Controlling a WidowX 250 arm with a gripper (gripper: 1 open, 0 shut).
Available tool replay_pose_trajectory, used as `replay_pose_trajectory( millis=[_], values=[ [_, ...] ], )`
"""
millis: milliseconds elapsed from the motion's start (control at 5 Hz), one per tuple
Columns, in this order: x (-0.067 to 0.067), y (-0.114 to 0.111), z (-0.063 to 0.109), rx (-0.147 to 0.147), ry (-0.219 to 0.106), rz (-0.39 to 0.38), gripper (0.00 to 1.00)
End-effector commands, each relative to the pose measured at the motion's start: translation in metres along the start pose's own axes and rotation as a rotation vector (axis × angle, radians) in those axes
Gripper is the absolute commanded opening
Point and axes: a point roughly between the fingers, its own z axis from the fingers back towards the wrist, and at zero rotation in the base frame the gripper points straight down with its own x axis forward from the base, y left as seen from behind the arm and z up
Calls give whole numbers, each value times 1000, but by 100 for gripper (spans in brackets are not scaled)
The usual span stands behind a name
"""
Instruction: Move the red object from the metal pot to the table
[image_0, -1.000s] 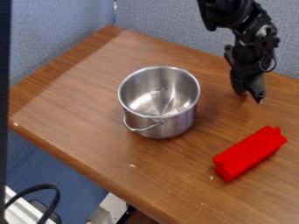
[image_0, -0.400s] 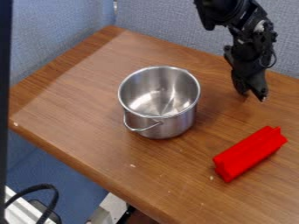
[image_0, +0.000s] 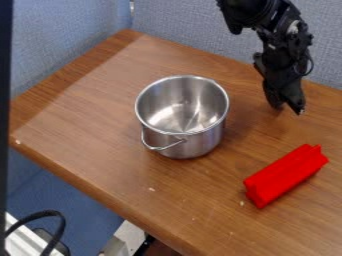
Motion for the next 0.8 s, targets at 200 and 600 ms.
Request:
replay_pose_trajectory(
  millis=[200,600],
  values=[
    [25,24,43,40,-120,51,0],
    [38,35,87,73,-208,91,0]
  ],
)
